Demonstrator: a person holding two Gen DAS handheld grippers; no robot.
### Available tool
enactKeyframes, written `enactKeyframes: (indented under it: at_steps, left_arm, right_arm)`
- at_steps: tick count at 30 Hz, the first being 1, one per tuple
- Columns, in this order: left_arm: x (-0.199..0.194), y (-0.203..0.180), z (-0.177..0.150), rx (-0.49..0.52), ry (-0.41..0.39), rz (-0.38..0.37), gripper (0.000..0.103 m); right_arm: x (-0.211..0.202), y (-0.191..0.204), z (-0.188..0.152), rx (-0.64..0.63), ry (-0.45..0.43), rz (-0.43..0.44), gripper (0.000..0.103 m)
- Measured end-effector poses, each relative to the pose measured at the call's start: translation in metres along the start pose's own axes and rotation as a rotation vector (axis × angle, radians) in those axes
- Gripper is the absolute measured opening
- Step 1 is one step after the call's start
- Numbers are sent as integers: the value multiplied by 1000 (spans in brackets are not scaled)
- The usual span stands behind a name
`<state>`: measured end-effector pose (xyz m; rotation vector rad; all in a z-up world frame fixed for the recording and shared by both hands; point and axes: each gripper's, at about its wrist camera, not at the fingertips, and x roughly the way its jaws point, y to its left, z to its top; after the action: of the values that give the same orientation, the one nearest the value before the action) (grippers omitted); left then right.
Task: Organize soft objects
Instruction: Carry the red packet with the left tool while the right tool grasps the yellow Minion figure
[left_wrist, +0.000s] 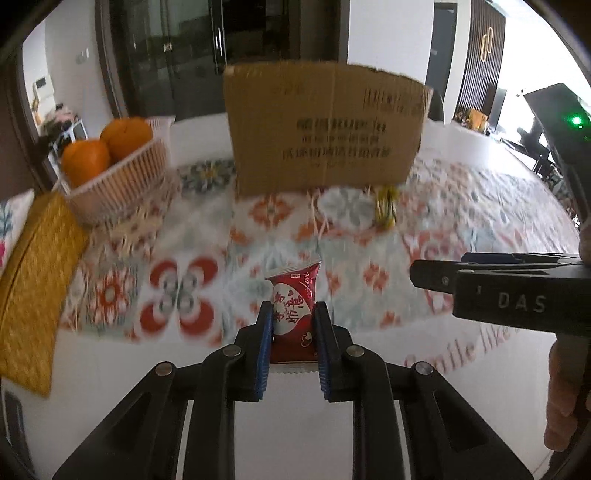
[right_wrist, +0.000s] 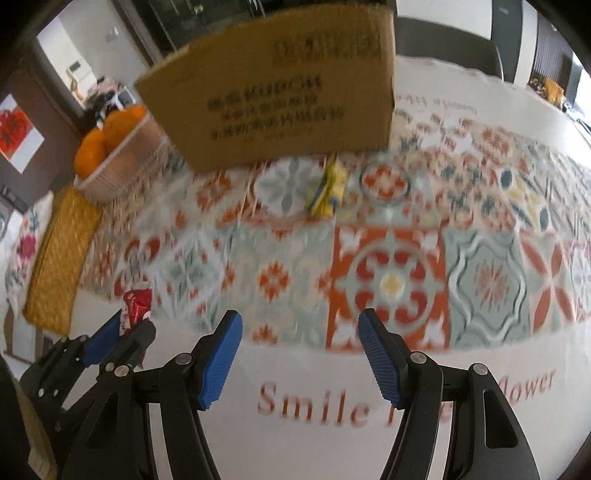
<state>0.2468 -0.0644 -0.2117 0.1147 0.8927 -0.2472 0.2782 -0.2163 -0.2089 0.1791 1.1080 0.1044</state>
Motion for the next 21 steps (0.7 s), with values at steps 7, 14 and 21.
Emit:
enactKeyframes:
  at_steps: [7,14,21]
  left_arm:
    - [20,2,40,-10,-44,5,22]
    - [45,8,62,-25,-42,21,22]
    - [56,10,72,-24,-45,36,22]
  right_arm:
    - [17,-14,47,46,-81,-12,67]
    - [47,-20,75,61,-84,-29,62]
    - [68,-23,85,84,-56,-36,52]
